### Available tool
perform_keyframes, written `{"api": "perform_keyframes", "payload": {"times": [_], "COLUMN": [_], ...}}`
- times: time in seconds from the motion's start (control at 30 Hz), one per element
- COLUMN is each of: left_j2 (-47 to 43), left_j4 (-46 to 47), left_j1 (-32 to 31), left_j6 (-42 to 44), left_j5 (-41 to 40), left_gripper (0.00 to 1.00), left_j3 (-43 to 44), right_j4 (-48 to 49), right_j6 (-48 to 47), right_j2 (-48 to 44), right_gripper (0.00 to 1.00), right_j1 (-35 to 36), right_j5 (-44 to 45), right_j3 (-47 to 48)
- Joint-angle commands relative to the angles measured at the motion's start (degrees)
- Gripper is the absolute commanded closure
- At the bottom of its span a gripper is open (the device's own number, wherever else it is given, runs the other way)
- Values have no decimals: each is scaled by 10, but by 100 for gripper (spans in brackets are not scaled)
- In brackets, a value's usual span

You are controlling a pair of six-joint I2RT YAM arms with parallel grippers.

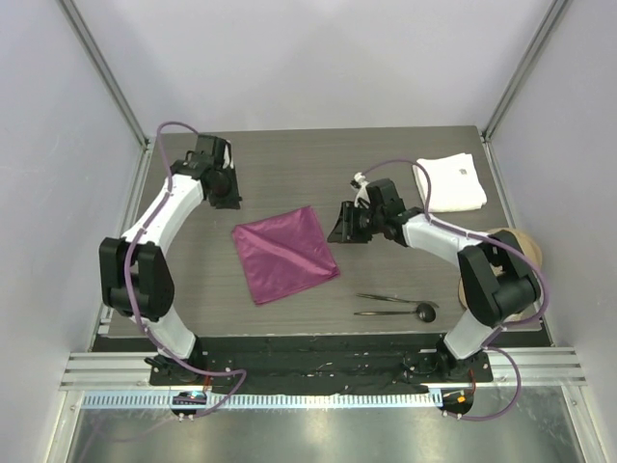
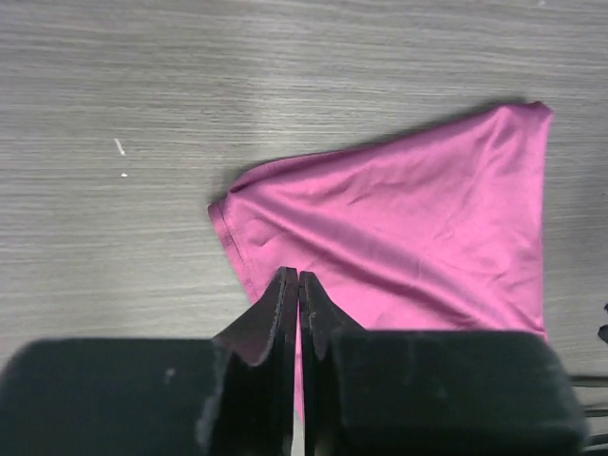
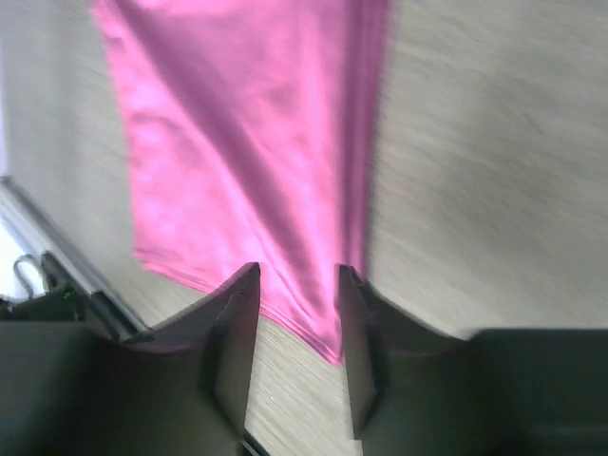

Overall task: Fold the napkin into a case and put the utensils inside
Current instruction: Smooth out the lower triangle-folded napkin at the center of the board.

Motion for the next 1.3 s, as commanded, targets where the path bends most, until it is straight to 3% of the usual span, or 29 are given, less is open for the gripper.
{"api": "perform_keyframes", "payload": {"times": [0.0,0.13,0.23,0.57,0.77,0.93,1.1,1.27], "left_j2": [49,83,100,186,141,94,81,98], "left_j4": [0,13,22,-22,-39,-40,-23,-12], "left_j1": [10,11,13,21,11,10,10,10], "left_j6": [-29,-32,-35,-21,3,-2,-27,-36], "left_j5": [45,58,59,-32,-99,-29,26,41], "left_gripper": [98,99,99,99,95,87,78,82], "left_j3": [-3,-11,-8,3,13,23,12,3], "right_j4": [57,63,88,129,114,121,168,161], "right_j6": [22,32,33,36,45,63,109,123], "right_j2": [48,87,93,92,45,45,152,239], "right_gripper": [71,90,94,99,99,84,65,61], "right_j1": [8,14,14,5,3,2,2,3], "right_j5": [-121,-168,-173,-121,-129,-120,-125,-128], "right_j3": [41,49,17,-87,-90,-3,108,236]}}
